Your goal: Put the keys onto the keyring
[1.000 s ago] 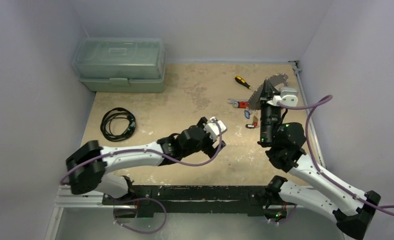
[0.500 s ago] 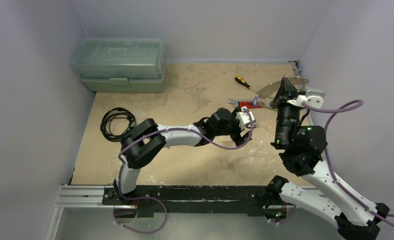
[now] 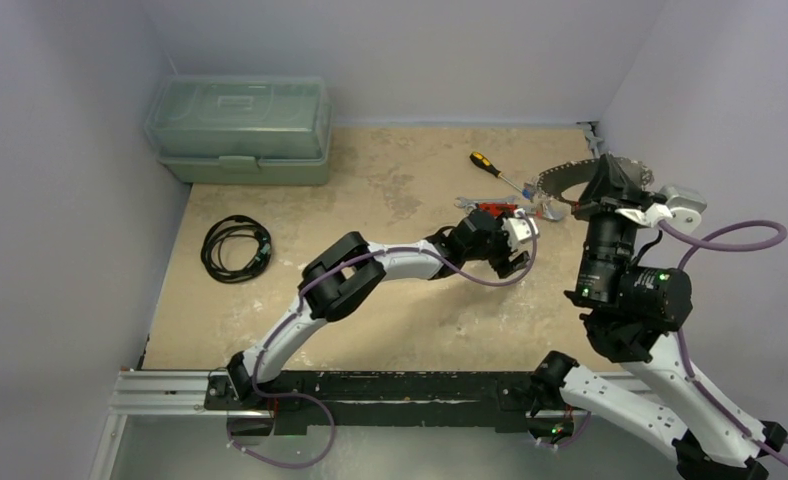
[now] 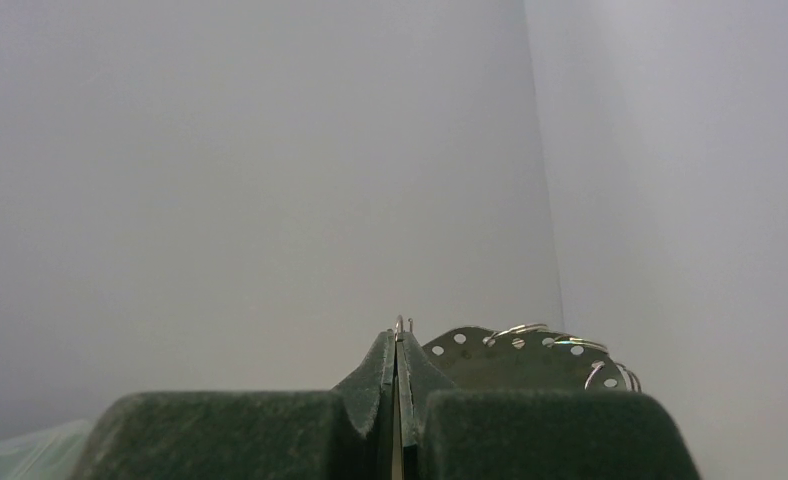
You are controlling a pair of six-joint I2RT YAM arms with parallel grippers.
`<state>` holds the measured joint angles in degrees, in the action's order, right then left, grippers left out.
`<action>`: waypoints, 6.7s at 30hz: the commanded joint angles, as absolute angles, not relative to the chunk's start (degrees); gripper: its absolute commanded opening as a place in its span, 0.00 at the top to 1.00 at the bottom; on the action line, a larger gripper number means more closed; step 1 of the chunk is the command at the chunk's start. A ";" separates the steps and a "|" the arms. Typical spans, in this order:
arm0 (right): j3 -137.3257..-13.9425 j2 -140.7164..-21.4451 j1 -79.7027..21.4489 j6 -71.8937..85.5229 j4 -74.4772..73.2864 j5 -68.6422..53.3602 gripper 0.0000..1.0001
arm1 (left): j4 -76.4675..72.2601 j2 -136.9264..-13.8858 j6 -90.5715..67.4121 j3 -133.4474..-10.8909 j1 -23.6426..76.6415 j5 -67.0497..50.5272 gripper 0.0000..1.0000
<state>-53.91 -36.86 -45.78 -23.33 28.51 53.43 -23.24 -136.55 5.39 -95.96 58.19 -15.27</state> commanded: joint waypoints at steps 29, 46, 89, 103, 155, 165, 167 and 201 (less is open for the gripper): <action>-54.75 -31.04 -45.70 -10.17 15.20 44.89 1.00 | -2.01 -122.52 3.53 -83.79 57.57 5.45 1.00; -48.91 -31.37 -45.75 -0.64 9.96 41.45 1.00 | -7.97 -95.45 -1.77 -59.37 57.64 11.58 0.49; -44.88 -25.97 -45.70 -1.80 10.82 37.29 1.00 | 6.91 -126.61 -34.32 -89.62 57.13 25.93 1.00; -44.62 -25.66 -45.70 -1.50 10.36 36.56 1.00 | -1.53 -113.09 -30.46 -74.91 57.15 21.05 1.00; -24.15 -30.92 -45.73 4.75 26.75 -3.37 1.00 | 8.98 -39.32 25.51 -33.50 62.62 1.18 1.00; -20.24 -33.94 -45.80 5.77 34.80 -14.10 1.00 | 7.08 -35.56 33.35 -30.85 62.07 -12.17 1.00; -19.90 -34.02 -45.79 6.05 35.61 -14.94 1.00 | 7.73 -34.91 33.68 -30.57 61.86 -11.51 1.00; -17.52 -43.72 -48.26 9.02 55.05 -42.79 1.00 | 5.96 -24.33 36.81 -28.49 59.88 -26.20 1.00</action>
<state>-15.38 -42.70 -48.05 9.21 50.68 -38.65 9.69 -24.08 33.67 -28.36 60.29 -20.80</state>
